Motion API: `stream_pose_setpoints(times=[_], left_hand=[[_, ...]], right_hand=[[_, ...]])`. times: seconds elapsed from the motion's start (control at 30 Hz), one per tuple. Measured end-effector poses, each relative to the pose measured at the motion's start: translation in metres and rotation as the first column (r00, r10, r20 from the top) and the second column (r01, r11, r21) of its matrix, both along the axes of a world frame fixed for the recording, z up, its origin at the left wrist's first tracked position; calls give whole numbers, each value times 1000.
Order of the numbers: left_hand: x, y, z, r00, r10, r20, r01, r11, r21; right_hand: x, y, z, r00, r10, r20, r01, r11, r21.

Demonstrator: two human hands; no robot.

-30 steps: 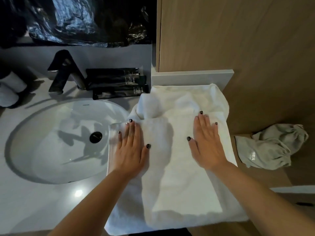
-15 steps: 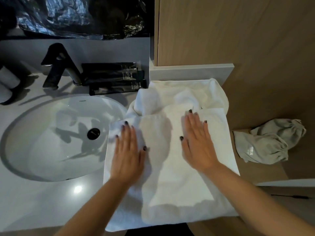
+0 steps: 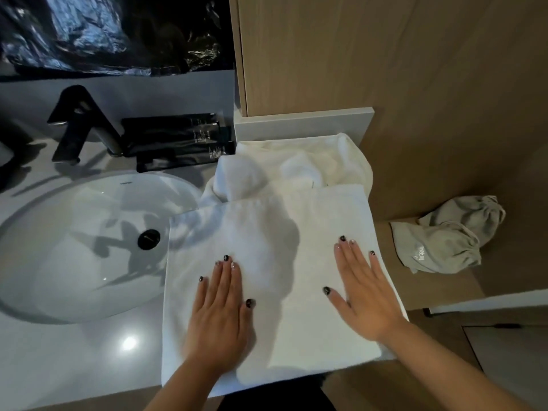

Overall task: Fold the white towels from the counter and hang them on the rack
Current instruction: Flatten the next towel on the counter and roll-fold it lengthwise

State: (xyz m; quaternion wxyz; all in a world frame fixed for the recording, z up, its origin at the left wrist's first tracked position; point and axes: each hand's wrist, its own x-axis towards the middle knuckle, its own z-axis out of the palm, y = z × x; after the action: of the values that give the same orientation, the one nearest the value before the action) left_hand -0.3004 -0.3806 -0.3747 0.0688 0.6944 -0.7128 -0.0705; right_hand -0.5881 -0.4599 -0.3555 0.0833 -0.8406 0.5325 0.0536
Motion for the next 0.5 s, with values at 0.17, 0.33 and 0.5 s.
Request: stream_pose_setpoints(times=[0.17,0.33,0.5], left_hand=[[8,0,1,998,-7,63,6,1000,23],[-31,18,7,1000,-11,-8,11,1000,-23],[-37,27,4,999,15,35,-15,1000,6]], right_hand=[[8,5,6,998,-44,51,42,999,33],[65,57,4,952,246,183,-239,969,-58],[50,58,-9,956,284,78,-281,958,-55]])
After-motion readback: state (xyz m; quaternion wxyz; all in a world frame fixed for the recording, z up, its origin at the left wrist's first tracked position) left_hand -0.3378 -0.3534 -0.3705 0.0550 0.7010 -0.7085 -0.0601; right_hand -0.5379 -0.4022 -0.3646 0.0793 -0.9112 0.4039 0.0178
